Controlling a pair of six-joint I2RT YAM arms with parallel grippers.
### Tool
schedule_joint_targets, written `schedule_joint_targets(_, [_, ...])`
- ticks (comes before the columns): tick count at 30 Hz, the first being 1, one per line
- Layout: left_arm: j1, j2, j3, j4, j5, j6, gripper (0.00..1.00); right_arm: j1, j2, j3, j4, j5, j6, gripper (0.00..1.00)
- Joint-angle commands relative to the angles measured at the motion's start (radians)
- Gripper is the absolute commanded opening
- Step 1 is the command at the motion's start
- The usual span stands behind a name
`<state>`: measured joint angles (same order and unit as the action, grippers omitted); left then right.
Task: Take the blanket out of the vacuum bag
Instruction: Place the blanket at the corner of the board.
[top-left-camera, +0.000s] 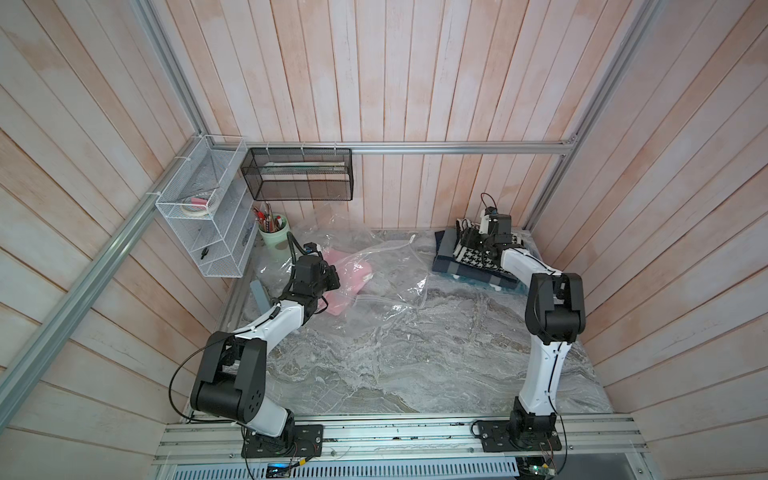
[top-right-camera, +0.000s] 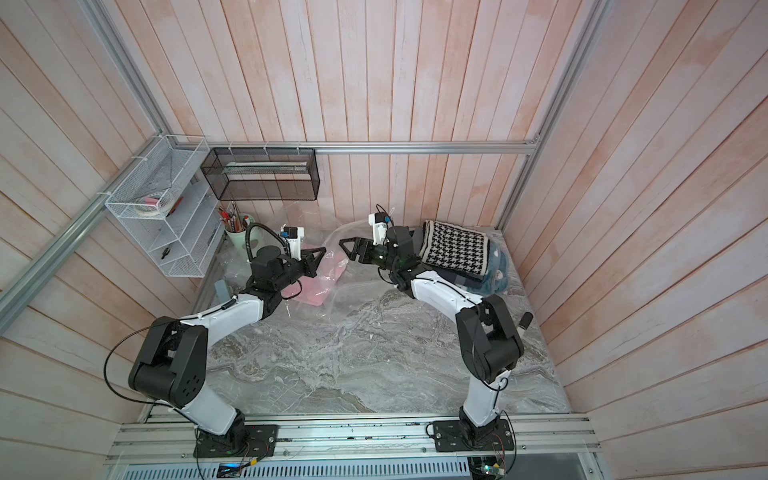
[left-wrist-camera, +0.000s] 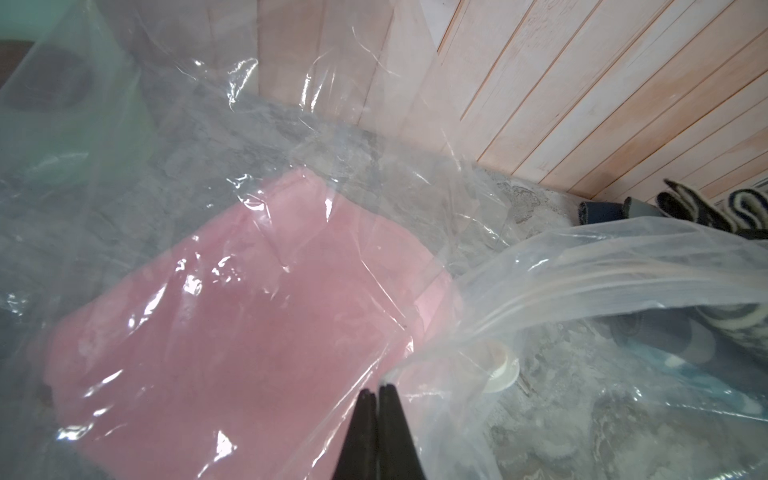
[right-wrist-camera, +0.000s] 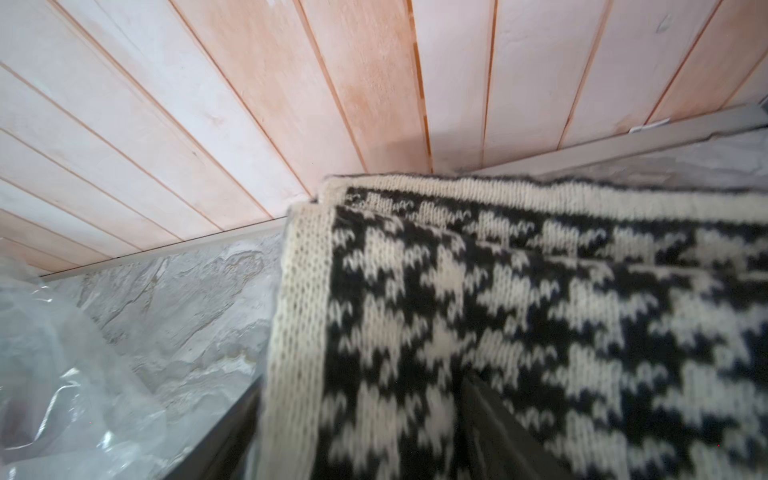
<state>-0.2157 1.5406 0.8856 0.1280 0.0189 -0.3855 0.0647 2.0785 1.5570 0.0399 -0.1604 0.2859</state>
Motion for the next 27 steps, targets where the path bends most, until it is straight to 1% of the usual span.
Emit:
schedule_joint_targets(1, [-0.002,-0.017,-0.022,0.025,0.013,0.002,0.00,0.009,-0.117,-0.031,0.066,-0.054,-0.053,0.76])
schedule_joint_targets(3, [-0.001,-0.016,-0.038,0.042,0.024,-0.001,0.00,0.009,-0.191,-0.050,0.034,-0.095,-0.118,0.82])
schedule_joint_targets(4, [-0.001,-0.012,-0.043,0.048,0.029,0.000,0.00,0.008,-0.247,-0.075,0.030,-0.141,-0.166,0.86])
schedule_joint_targets(5, [-0.001,-0.004,-0.042,0.048,0.033,0.002,0.00,0.005,-0.310,-0.107,0.037,-0.213,-0.231,0.90])
schedule_joint_targets(6, [-0.001,0.005,-0.039,0.049,0.035,0.003,0.00,0.004,-0.367,-0.130,0.035,-0.259,-0.293,0.94])
schedule_joint_targets(7, [-0.001,0.018,-0.034,0.051,0.039,0.001,0.00,0.004,-0.434,-0.155,0.032,-0.271,-0.357,0.98])
schedule_joint_targets(8, [-0.001,0.031,-0.026,0.052,0.046,-0.001,0.00,0.001,-0.499,-0.174,0.040,-0.269,-0.408,0.98])
schedule_joint_targets(10, [-0.001,0.055,-0.009,0.055,0.061,-0.009,0.00,-0.024,-0.599,-0.177,0.032,-0.308,-0.498,0.98])
schedule_joint_targets(12, [-0.005,0.072,0.005,0.059,0.075,-0.019,0.00,-0.077,-0.654,-0.145,0.026,-0.338,-0.541,0.98])
schedule_joint_targets(14, [-0.009,0.085,0.018,0.061,0.078,-0.021,0.00,-0.167,-0.645,-0.079,0.016,-0.408,-0.534,0.98])
schedule_joint_targets(15, [-0.011,0.089,0.024,0.060,0.076,-0.022,0.00,-0.206,-0.612,-0.017,-0.034,-0.463,-0.541,0.98])
schedule_joint_targets(16, [-0.012,0.091,0.030,0.058,0.076,-0.021,0.00,-0.235,-0.558,0.074,-0.133,-0.514,-0.567,0.98])
schedule_joint_targets(17, [-0.013,0.092,0.034,0.055,0.075,-0.023,0.00,-0.245,-0.499,0.169,-0.231,-0.516,-0.608,0.98])
schedule_joint_targets(19, [-0.016,0.084,0.035,0.047,0.070,-0.021,0.00,-0.245,-0.427,0.273,-0.353,-0.507,-0.679,0.98])
schedule_joint_targets(20, [-0.017,0.077,0.034,0.041,0.066,-0.017,0.00,-0.246,-0.416,0.269,-0.336,-0.487,-0.686,0.98])
schedule_joint_targets(22, [-0.017,0.062,0.037,0.020,0.054,-0.008,0.00,-0.257,-0.407,0.254,-0.295,-0.497,-0.697,0.98])
schedule_joint_targets(25, [-0.017,0.030,0.035,-0.015,0.031,0.013,0.00,-0.261,-0.371,0.336,-0.348,-0.507,-0.733,0.98])
schedule_joint_targets(27, [-0.017,0.012,0.032,-0.027,0.014,0.023,0.00,-0.267,-0.349,0.366,-0.356,-0.508,-0.710,0.98])
